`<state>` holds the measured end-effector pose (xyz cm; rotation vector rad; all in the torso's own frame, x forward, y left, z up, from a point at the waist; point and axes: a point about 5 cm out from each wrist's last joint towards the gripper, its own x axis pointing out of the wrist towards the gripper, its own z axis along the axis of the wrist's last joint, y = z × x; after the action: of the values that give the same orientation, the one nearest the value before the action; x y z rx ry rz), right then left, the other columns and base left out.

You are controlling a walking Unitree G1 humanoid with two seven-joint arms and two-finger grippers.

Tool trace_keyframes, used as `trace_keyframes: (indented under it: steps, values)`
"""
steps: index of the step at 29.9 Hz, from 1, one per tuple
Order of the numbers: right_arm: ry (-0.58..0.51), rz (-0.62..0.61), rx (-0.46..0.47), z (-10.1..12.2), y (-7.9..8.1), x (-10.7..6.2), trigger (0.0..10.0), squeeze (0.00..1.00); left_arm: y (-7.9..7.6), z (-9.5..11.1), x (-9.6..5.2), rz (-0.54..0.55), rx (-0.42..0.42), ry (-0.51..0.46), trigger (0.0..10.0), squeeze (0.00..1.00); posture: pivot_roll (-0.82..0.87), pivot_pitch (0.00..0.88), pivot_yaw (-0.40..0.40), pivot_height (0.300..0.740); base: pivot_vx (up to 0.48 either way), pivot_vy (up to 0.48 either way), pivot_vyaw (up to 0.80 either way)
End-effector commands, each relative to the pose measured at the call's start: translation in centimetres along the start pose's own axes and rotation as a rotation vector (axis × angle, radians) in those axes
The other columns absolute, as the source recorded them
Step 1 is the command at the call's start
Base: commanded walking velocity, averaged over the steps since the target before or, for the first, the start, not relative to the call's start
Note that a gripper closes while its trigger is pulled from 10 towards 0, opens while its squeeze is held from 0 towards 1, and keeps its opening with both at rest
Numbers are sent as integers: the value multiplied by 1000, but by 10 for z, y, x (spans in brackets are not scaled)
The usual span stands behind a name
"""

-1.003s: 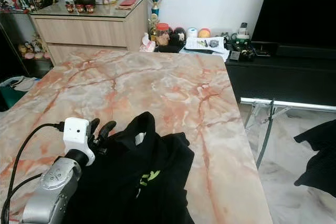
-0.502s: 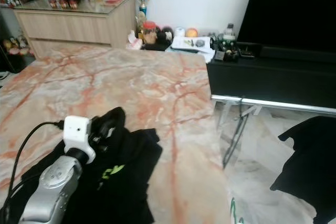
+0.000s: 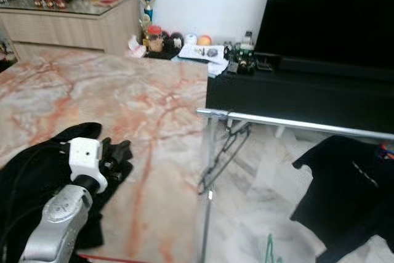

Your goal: Hang hanger

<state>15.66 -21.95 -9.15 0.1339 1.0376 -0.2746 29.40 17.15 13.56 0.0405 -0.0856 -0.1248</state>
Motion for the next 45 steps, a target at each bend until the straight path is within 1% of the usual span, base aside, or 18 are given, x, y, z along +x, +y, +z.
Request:
trace_keyframes:
  steps: [1, 13, 14, 18, 21, 24, 26, 29, 33, 35, 36, 38, 39, 40, 41, 42, 44, 45]
  values:
    - [-6, -29, 15, 2, -9, 0, 10000, 0, -8, 0, 1, -28, 10, -1, 10000, 0, 91, 0, -23, 740, 0, -480, 0]
    - [-27, -26, 5, 4, -10, -1, 10000, 0, -19, -6, -1, -106, 23, 23, 10000, 0, 85, 0, -25, 740, 0, -347, 0]
    - [-39, -22, -13, 5, -10, -1, 10000, 0, -26, -10, -3, -173, 49, 47, 10000, 0, 81, 0, -28, 740, 0, 0, 0]
    - [-54, -15, -61, 8, -10, -1, 10000, 0, -34, -15, -5, -254, 87, 70, 10000, 0, 75, 0, -29, 740, 0, 0, 0]
    - [-56, -3, -112, 9, -10, -1, 10000, 0, -44, -19, -8, -379, 137, 101, 10000, 0, 75, 0, -29, 740, 0, 0, 0]
    - [-35, 36, -285, 12, -8, 0, 10000, 0, -54, -26, -11, -516, 228, 144, 10000, 0, 63, 0, -29, 740, 0, 0, 0]
    - [-22, 55, -385, 13, -8, 0, 10000, 0, -59, -29, -13, -575, 253, 164, 10000, 0, 58, 0, -29, 740, 0, 0, 0]
    - [-22, 76, -426, 14, -6, 0, 10000, 0, -64, -33, -14, -638, 293, 180, 10000, 0, 46, 0, -27, 740, 0, 0, 0]
    - [2, 168, -602, 16, 0, 0, 10000, 0, -80, -41, -19, -832, 339, 223, 10000, 0, 37, 0, -25, 740, 0, 0, 0]
    - [5, 185, -623, 17, 1, 0, 10000, 0, -82, -42, -20, -867, 345, 235, 10000, 0, 37, 0, -25, 740, 0, 0, 0]
    - [-28, 232, -653, 32, -9, -1, 10000, 0, -85, -44, -22, -912, 354, 246, 10000, 0, 35, 0, -22, 740, 0, 0, 0]
    - [-28, 232, -653, 32, -9, -1, 10000, 0, -85, -44, -22, -912, 354, 246, 10000, 0, 35, 0, -22, 740, 0, 0, 0]
    - [-63, 298, -696, 50, -18, -5, 10000, 0, -89, -45, -22, -952, 362, 254, 10000, 0, 32, 0, -19, 740, 0, 0, 0]
    - [-63, 298, -696, 50, -18, -5, 10000, 0, -89, -45, -22, -952, 362, 254, 10000, 0, 32, 0, -19, 740, 0, 0, 0]
    - [-87, 394, -776, 70, -27, -11, 10000, 0, -93, -47, -22, -1003, 383, 260, 10000, 0, 31, 0, -20, 740, 0, 0, 0]
    - [-79, 438, -830, 74, -29, -13, 10000, 0, -96, -48, -22, -1032, 400, 265, 10000, 0, 29, 0, -20, 740, 0, 0, 0]
    - [-69, 463, -866, 76, -29, -15, 10000, 0, -98, -49, -22, -1053, 412, 270, 10000, 0, 29, 0, -20, 740, 0, 0, 0]
    - [-33, 543, -945, 83, -33, -20, 10000, 0, -102, -52, -23, -1097, 450, 274, 10000, 0, 27, 0, -22, 740, 0, 0, 0]
